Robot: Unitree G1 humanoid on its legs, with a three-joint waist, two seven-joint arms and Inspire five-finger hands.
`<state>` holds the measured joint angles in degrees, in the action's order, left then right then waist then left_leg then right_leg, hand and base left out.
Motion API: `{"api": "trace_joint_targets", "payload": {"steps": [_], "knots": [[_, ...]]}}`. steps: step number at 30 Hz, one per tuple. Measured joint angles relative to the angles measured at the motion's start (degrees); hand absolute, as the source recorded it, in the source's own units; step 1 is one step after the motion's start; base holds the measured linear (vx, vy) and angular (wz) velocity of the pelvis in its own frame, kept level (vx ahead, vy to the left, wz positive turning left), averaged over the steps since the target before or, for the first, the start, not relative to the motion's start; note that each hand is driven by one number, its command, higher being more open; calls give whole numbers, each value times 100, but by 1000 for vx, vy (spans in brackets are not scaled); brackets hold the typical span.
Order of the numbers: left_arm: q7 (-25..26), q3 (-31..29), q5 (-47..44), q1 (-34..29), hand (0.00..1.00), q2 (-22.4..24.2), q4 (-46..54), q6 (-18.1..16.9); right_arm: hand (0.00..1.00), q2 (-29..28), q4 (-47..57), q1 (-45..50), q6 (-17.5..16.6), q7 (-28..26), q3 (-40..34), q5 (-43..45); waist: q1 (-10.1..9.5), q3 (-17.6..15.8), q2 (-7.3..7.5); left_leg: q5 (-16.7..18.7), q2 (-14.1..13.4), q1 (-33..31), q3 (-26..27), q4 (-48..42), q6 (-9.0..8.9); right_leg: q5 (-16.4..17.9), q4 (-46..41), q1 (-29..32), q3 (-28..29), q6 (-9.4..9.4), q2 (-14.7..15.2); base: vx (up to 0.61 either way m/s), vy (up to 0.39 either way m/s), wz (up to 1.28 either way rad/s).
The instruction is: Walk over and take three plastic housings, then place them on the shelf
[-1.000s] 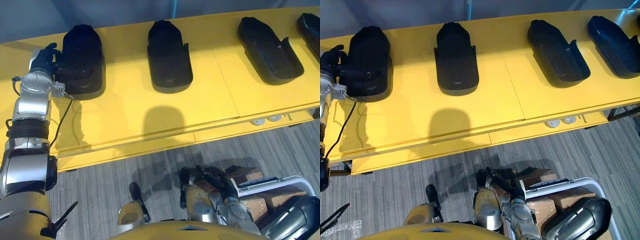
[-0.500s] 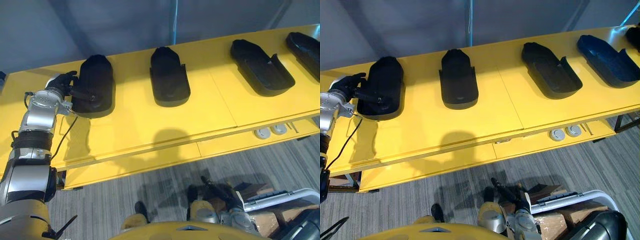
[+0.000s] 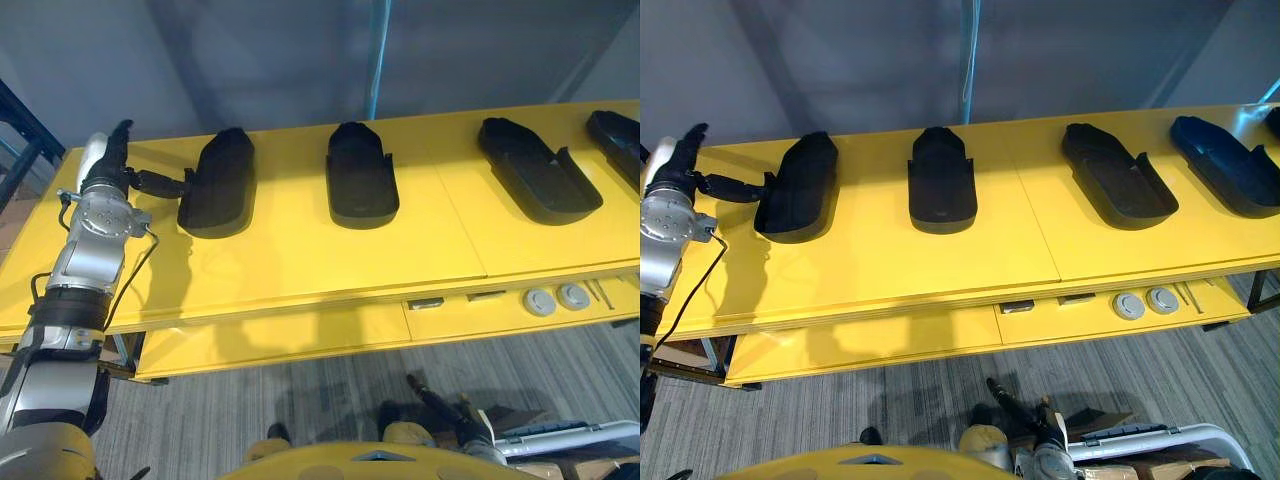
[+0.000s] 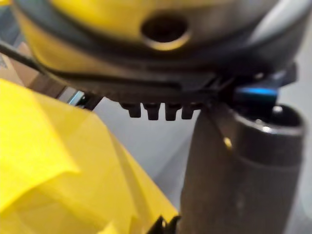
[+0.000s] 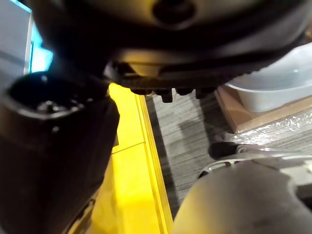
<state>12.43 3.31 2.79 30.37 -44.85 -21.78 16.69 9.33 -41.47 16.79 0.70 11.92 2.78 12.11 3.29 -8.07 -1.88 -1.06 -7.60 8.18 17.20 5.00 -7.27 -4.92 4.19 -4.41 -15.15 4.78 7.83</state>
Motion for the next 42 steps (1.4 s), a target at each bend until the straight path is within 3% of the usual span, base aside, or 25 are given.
{"api": "trace_joint_targets", "payload": {"steps": [5, 8, 11, 14, 17, 21, 25, 26, 29, 32, 35, 37, 42], "knots": [[573, -402, -251, -329, 100, 199, 724, -651, 100, -9, -82, 35, 2, 44, 9, 1, -33, 76, 37, -12, 10, 6, -65, -11, 9, -4, 18, -62, -36, -1, 2, 30, 9, 7], [1024, -743, -849, -792, 100, 541, 1760, -1233, 100, -37, -156, 36, 1, 100, 1, 2, -48, 185, 65, -5, 17, 6, -70, -20, 1, -4, 22, -67, -40, -1, 3, 23, 8, 1], [1431, -1157, -935, -1426, 100, 1185, 2738, -1981, 100, -63, -158, 40, -5, 139, -33, 12, -44, 192, 69, -2, 18, 15, -72, -21, 0, -4, 22, -77, -39, -1, 1, 0, 0, 0], [1913, -1629, -867, -2667, 100, 2321, 3657, -2781, 100, -204, -157, 111, -65, 269, -232, 62, -54, 247, 39, 0, 0, 44, -92, -18, 2, -1, 23, -113, -63, -4, -5, -6, 0, 1], [2572, -1822, -363, -3784, 100, 3330, 3828, -3071, 100, -311, -167, 273, -161, 426, -418, 61, -161, 422, 31, 16, -1, 51, -160, 1, 21, 32, 24, -163, -159, -2, -20, -17, -6, 11], [3611, -1928, 230, -4904, 100, 4083, 3819, -3146, 100, -408, -499, 291, -252, 486, -483, -6, -324, 574, 135, 12, 2, 50, -312, 4, 44, 90, 25, -254, -283, 4, -12, -17, 0, 18], [4568, -2120, 436, -5315, 100, 4352, 3487, -3270, 100, -456, -734, 251, -319, 475, -501, -7, -503, 622, 237, -8, 14, 43, -440, 4, 27, 110, 26, -340, -437, 14, 5, -20, 7, 21], [4904, -2338, 182, -5331, 100, 4430, 2999, -3454, 100, -452, -734, 237, -346, 471, -488, 1, -502, 625, 233, -32, 33, 47, -534, 4, 42, 138, 26, -404, -558, 16, 28, -18, 6, 22], [5095, -2545, -200, -5333, 100, 4503, 2387, -3567, 100, -432, -743, 224, -346, 458, -420, 2, -506, 625, 245, -51, 35, 55, -605, 4, 41, 149, 27, -461, -639, 22, 32, -12, 8, 18], [4586, -2616, -919, -5335, 100, 4538, 1280, -3655, 100, -410, -862, 194, -343, 394, -367, 16, -593, 648, 278, -62, 32, 53, -641, 5, 41, 161, 27, -479, -685, 26, 30, -3, 5, 6], [3534, -2614, -1958, -5334, 100, 4687, 72, -3560, 100, -421, -994, 115, -347, 330, -390, 126, -619, 653, 312, -61, 43, 48, -645, 8, 42, 167, 28, -479, -692, 35, 45, 0, 0, 0], [2291, -2605, -3088, -5294, 100, 4747, -945, -3122, 100, -470, -1039, 74, -356, 251, -517, 243, -606, 650, 318, -48, 53, 45, -642, 9, 38, 175, 28, -476, -692, 46, 57, 0, 0, 0], [814, -2617, -4320, -5265, 100, 4933, -1906, -2353, 100, -598, -1048, 47, -439, 88, -932, 260, -610, 645, 327, -4, 39, 47, -602, 9, 21, 205, 27, -458, -659, 54, 52, 40, 17, -3]]}}
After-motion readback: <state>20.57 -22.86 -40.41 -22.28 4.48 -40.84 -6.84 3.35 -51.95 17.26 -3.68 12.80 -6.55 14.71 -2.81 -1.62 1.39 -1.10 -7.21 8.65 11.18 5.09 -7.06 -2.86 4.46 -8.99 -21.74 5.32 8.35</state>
